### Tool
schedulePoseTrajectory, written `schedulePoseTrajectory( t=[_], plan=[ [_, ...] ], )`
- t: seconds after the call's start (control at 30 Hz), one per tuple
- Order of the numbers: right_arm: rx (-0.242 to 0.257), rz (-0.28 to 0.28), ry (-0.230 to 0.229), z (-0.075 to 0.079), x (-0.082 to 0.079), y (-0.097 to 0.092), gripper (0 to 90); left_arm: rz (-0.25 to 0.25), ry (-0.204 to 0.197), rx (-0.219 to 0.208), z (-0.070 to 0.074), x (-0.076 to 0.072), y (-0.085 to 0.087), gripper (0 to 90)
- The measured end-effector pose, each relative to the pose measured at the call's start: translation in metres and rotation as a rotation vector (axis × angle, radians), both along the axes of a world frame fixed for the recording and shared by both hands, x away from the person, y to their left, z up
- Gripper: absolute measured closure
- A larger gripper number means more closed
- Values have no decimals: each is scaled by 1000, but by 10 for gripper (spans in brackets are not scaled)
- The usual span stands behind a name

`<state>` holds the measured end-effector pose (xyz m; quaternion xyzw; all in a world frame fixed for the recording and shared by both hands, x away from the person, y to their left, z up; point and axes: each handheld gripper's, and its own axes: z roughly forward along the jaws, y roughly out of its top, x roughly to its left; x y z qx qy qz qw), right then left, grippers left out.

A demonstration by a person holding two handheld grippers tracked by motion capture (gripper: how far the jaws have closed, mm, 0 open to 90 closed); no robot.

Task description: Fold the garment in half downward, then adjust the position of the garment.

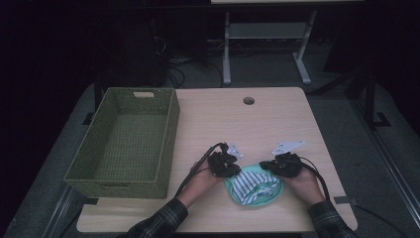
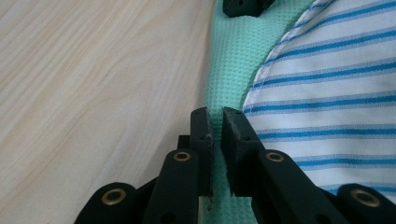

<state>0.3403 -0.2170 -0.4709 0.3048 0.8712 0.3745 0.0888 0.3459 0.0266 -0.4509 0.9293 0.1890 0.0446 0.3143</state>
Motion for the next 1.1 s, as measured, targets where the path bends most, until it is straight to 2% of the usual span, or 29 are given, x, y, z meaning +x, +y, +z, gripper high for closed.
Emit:
schedulePoseTrajectory(
  t=[0.1, 0.17, 0.27, 0.47, 0.73, 0.87, 1.0, 1.1],
  plan=[
    [1, 2, -6, 1, 0, 0, 899, 19, 3, -45, 6, -1, 4, 816],
    [15, -3, -15, 4, 1, -2, 899, 12, -3, -55, 13, -2, 8, 817],
    [34, -19, -23, 8, 3, -4, 899, 8, 3, -98, 21, -9, 12, 822],
    [47, -20, -44, 16, 8, -4, 898, -6, 53, -185, 28, -28, 18, 855],
    [41, 4, -52, 18, 15, 8, 898, -75, 75, -208, 27, -58, 10, 882],
    [40, 11, -41, 17, 20, 13, 898, -113, 108, -207, 20, -67, -1, 893],
    [41, 15, -30, 16, 24, 19, 898, -149, 125, -209, 15, -74, -11, 894],
    [35, 19, -19, 14, 26, 23, 898, -164, 137, -188, 9, -78, -19, 894]
  ],
)
